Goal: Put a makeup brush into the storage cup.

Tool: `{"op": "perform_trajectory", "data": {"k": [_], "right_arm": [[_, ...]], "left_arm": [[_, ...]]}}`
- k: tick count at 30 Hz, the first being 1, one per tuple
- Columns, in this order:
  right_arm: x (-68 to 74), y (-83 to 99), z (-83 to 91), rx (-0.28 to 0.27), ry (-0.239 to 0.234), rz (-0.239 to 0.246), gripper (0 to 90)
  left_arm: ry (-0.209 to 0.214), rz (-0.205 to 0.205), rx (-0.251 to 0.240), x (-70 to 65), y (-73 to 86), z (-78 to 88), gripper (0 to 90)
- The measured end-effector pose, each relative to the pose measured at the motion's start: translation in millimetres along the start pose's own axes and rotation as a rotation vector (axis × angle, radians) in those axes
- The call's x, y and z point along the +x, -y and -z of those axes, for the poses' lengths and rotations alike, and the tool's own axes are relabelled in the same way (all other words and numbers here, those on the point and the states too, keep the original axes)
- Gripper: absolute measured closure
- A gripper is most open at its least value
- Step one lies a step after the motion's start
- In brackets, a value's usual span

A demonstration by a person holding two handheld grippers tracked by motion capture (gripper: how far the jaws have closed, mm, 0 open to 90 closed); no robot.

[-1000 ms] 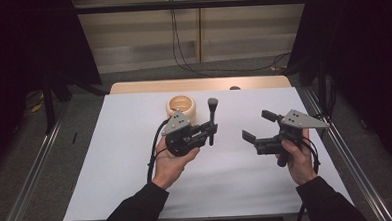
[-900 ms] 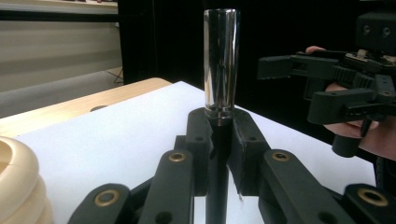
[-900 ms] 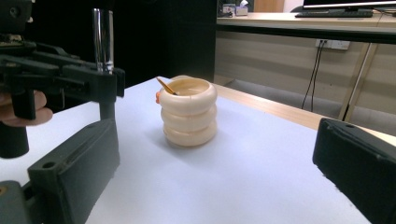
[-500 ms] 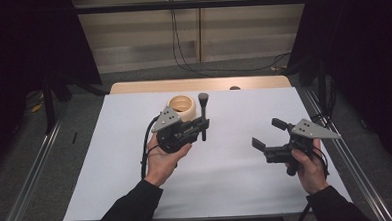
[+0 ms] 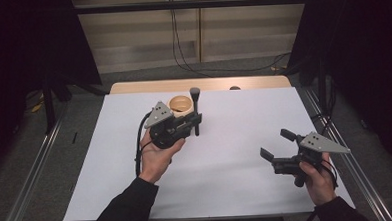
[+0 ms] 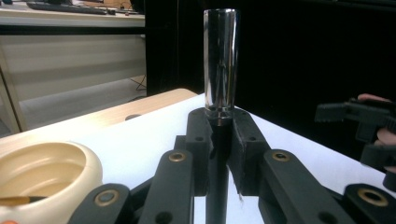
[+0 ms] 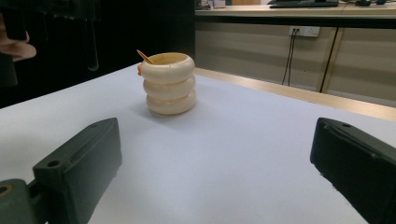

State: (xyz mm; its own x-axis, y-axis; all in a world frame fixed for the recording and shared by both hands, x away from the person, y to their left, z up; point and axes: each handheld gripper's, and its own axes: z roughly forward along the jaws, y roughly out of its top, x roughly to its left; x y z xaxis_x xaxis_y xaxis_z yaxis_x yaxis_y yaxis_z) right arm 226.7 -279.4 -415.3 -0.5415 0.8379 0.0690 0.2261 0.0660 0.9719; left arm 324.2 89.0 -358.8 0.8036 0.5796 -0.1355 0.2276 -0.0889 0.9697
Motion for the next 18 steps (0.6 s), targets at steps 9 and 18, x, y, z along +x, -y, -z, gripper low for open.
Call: {"op": "perform_trajectory", "data": {"k": [9, 18], "right_arm": [[-1.1, 16.4, 11.7, 0.010, 0.046, -0.014, 0.4], [-0.9, 27.5, 21.6, -0.004, 0.076, -0.043, 0.0]], "left_arm": [[-0.053, 0.023, -0.007, 25.2, -4.8, 3.1, 79.4], [-0.086, 0.015, -0.024, 38.3, -9.5, 2.6, 79.4]]}}
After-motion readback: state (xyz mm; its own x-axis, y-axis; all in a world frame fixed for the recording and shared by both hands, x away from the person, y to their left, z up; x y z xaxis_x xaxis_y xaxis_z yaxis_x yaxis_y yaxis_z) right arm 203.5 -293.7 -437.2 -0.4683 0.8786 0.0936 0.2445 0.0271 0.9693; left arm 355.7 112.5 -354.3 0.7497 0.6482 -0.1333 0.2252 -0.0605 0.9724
